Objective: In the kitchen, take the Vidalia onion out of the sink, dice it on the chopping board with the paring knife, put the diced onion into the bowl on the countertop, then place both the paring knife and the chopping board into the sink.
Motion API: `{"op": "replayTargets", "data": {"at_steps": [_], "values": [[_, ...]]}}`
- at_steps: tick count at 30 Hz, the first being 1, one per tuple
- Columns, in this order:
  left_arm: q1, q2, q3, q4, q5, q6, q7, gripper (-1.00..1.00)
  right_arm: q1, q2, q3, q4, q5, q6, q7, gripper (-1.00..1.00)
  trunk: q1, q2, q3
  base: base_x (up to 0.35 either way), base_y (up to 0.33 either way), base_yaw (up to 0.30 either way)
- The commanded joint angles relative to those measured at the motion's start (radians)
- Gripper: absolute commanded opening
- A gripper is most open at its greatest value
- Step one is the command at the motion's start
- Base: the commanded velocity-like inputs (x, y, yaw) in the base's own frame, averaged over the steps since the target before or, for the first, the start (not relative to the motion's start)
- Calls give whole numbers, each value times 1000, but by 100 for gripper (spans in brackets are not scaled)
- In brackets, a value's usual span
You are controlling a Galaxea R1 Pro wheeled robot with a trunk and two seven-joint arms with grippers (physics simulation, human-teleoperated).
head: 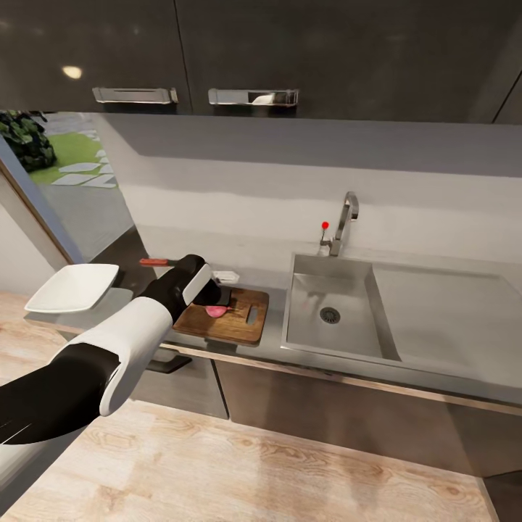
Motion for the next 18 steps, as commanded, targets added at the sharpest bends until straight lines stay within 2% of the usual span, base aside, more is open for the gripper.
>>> {"op": "replayTargets", "data": {"at_steps": [1,18], "values": [[-1,1,-7,-1,11,3,8,-100,0,0,-2,-1,11,-1,-10,100,1,-2,-2,0,0,0],[-1,2,-7,-1,11,3,8,-100,0,-1,-1,-1,12,-1,-10,100,1,-2,-8,0,0,0]]}}
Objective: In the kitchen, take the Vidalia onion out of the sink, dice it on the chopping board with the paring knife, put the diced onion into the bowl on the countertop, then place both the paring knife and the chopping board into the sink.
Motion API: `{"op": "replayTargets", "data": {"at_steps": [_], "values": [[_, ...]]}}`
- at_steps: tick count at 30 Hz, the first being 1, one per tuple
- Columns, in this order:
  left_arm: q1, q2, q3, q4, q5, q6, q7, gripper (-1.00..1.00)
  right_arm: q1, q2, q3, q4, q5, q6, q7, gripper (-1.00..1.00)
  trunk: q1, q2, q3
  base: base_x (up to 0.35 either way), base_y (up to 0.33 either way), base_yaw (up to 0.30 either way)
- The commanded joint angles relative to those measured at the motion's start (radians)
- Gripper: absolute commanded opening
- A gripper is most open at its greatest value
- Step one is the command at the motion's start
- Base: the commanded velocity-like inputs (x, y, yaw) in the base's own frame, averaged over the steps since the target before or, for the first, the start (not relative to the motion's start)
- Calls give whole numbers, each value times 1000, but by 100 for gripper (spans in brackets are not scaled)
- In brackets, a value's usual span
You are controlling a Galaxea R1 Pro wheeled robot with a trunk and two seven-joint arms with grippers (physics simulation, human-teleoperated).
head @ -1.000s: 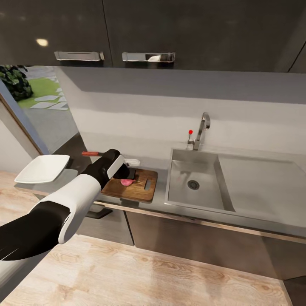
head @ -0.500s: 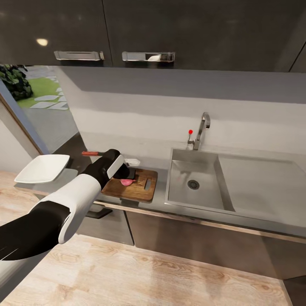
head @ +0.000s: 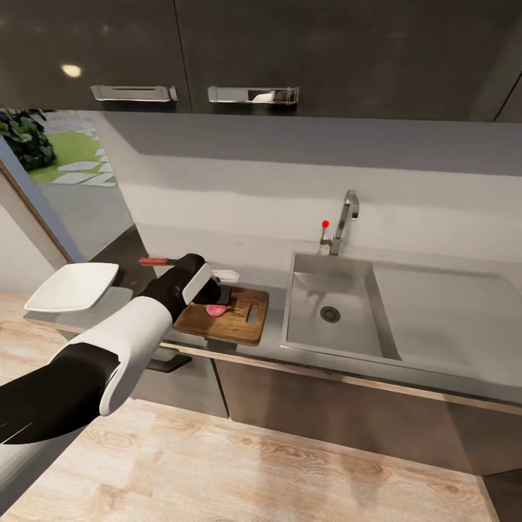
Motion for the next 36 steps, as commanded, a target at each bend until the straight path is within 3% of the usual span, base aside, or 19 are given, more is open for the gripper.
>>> {"op": "replayTargets", "data": {"at_steps": [1,11,12,36], "values": [[0,1,-6,7,12,2,8,-100,0,0,-2,-1,11,-1,-10,100,1,-1,-2,0,0,0],[0,1,-6,5,11,2,8,-100,0,0,-2,-1,11,-1,-11,100,1,-1,-2,0,0,0],[0,1,-6,5,10,2,8,100,0,0,-2,-1,11,-1,-11,100,1,-1,-2,0,0,0],[0,3,-4,-11,10,9,8,100,0,0,-2,-1,11,-1,-11,100,1,-1,-2,0,0,0]]}}
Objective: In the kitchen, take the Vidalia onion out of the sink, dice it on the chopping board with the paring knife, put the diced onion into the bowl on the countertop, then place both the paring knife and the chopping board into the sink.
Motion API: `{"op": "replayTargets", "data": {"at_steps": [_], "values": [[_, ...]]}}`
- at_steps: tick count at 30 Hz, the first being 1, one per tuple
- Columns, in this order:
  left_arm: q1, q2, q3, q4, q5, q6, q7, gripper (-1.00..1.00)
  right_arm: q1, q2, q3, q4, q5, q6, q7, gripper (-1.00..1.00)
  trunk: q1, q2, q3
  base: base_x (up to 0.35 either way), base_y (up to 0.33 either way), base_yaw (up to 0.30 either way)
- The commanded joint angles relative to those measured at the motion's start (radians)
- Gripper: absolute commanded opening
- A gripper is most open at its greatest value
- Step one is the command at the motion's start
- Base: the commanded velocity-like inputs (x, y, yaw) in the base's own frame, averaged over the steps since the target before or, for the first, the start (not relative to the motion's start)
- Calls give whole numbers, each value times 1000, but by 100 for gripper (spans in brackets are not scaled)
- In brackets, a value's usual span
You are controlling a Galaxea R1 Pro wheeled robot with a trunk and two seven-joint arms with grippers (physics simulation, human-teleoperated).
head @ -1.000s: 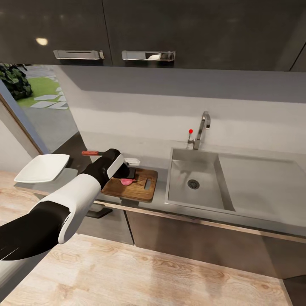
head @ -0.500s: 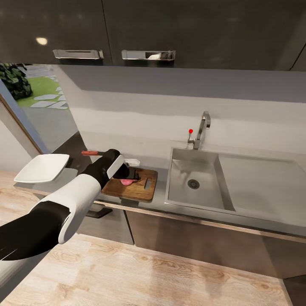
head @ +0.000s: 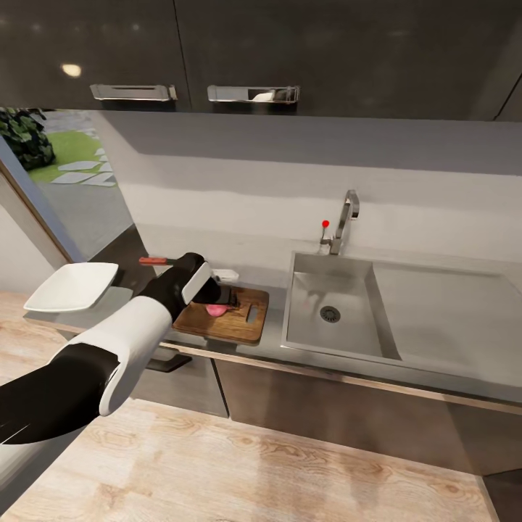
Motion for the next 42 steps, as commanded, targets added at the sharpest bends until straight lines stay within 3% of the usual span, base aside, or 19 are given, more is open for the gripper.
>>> {"op": "replayTargets", "data": {"at_steps": [1,8,15,22,42], "values": [[-1,2,-6,-12,11,3,9,100,0,0,-2,-1,11,-1,-10,100,1,-2,-2,0,0,0],[-1,18,-3,-143,12,12,10,100,0,0,-2,-1,11,0,-10,100,1,-2,-2,0,0,0],[-1,27,-8,-212,12,13,10,100,0,0,-2,-1,11,0,-10,100,1,-2,-2,0,0,0],[-1,28,-9,-211,12,13,10,100,0,0,-2,-1,11,0,-10,100,1,-2,-2,-124,0,0],[-1,27,-9,-188,12,13,10,100,0,0,-2,-1,11,0,-10,100,1,-2,-2,-330,0,0]]}}
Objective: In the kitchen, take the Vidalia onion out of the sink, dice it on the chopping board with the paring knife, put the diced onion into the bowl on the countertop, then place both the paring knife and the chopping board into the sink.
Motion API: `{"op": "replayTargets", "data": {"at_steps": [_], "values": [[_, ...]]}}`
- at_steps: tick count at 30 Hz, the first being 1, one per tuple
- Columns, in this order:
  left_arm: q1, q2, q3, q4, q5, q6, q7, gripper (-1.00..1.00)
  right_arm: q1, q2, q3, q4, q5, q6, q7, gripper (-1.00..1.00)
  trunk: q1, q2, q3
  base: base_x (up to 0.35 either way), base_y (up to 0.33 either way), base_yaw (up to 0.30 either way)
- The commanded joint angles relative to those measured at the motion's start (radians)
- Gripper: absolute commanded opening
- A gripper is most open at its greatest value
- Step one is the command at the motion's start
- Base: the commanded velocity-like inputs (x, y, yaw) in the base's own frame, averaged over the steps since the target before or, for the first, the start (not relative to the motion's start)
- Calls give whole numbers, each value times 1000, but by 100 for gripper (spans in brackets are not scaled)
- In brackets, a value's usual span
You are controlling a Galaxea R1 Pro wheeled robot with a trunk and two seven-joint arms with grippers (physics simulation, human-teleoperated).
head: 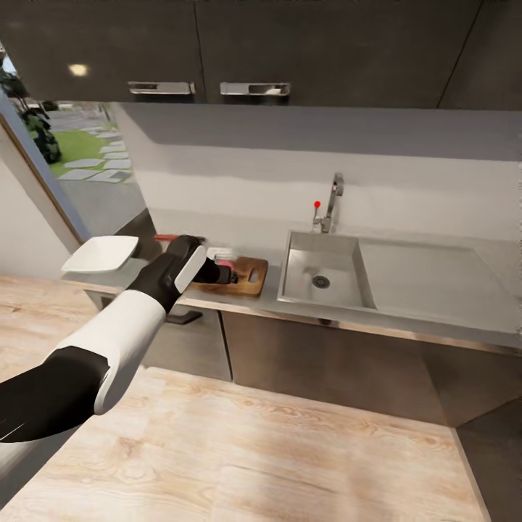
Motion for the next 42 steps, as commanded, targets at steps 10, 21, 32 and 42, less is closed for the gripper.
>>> {"op": "replayTargets", "data": {"at_steps": [10,21,32,42], "values": [[-1,0,-4,48,11,0,10,100,0,0,-1,-1,11,-1,-10,100,0,-2,-2,-338,0,0],[1,-18,-7,321,8,-105,3,100,0,0,-1,-1,11,-1,-10,100,0,-2,-2,-251,0,0],[225,-24,-10,677,7,-818,-4,100,0,-8,-3,-1,11,20,-9,100,0,-2,-2,-11,0,0],[573,66,-11,683,-9,-1284,-5,100,-1,-48,-2,-5,11,162,-6,100,0,-2,-2,0,0,0]]}}
